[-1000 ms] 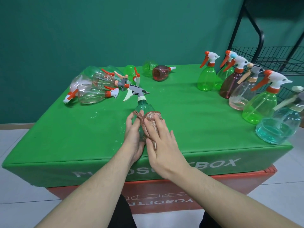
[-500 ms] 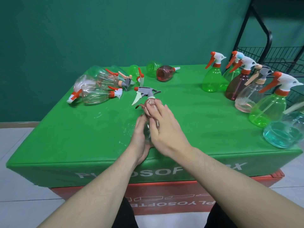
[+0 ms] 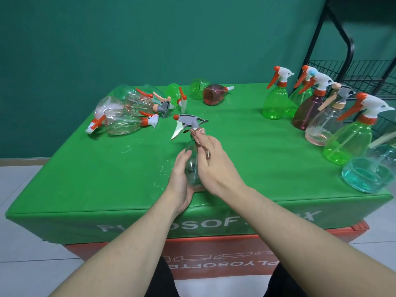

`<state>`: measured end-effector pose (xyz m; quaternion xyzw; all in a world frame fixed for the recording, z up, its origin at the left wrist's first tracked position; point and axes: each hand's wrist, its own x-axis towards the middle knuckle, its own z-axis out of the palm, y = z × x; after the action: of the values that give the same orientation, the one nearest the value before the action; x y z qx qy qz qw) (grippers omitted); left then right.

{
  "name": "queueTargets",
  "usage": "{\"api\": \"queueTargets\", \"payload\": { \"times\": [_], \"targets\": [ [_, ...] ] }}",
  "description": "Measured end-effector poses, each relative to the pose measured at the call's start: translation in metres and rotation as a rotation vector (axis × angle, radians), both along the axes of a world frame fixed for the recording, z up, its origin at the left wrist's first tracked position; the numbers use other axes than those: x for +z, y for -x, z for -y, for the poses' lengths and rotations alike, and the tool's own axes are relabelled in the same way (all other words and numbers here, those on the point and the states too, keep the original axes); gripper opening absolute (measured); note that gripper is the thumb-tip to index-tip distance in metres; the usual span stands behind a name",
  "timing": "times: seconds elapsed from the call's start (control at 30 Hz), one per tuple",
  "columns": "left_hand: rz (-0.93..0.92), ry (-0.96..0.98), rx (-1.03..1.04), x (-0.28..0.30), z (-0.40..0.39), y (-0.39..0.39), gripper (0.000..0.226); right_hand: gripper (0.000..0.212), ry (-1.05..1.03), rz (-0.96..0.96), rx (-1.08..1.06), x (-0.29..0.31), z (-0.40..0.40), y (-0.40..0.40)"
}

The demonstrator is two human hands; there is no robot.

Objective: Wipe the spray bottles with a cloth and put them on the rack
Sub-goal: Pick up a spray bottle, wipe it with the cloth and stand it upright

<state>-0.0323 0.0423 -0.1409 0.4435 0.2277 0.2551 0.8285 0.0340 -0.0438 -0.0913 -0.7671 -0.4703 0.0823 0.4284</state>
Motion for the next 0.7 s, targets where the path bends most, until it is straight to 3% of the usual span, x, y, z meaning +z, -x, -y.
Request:
{"api": "queueTargets", "payload": {
  "times": [0.23, 0.37, 0.53, 0.63, 0.7],
  "targets": [
    [-0.060, 0.062, 0.062, 0.008, 0.005, -0.001, 0.056, 0.065, 0.044, 0.110, 0.035, -0.021, 0.023, 0.016],
    [-0.058, 0.032, 0.126, 0.010, 0.007, -0.001, 0.090, 0.063, 0.093, 0.112, 0.056, -0.028, 0.039, 0.021],
    [0.058, -0.026, 0.101, 0.010, 0.005, -0.001, 0.085, 0.061, 0.102, 0.083, 0.065, -0.025, 0.046, 0.020],
    [0.022, -0.073, 0.049, 0.018, 0.007, 0.000, 0.078, 0.061, 0.054, 0.079, 0.055, -0.018, 0.044, 0.018],
    [-0.012, -0.127, -0.006, 0.023, 0.008, 0.000, 0.090, 0.061, 0.014, 0.074, 0.040, -0.013, 0.041, 0.013]
  ]
}}
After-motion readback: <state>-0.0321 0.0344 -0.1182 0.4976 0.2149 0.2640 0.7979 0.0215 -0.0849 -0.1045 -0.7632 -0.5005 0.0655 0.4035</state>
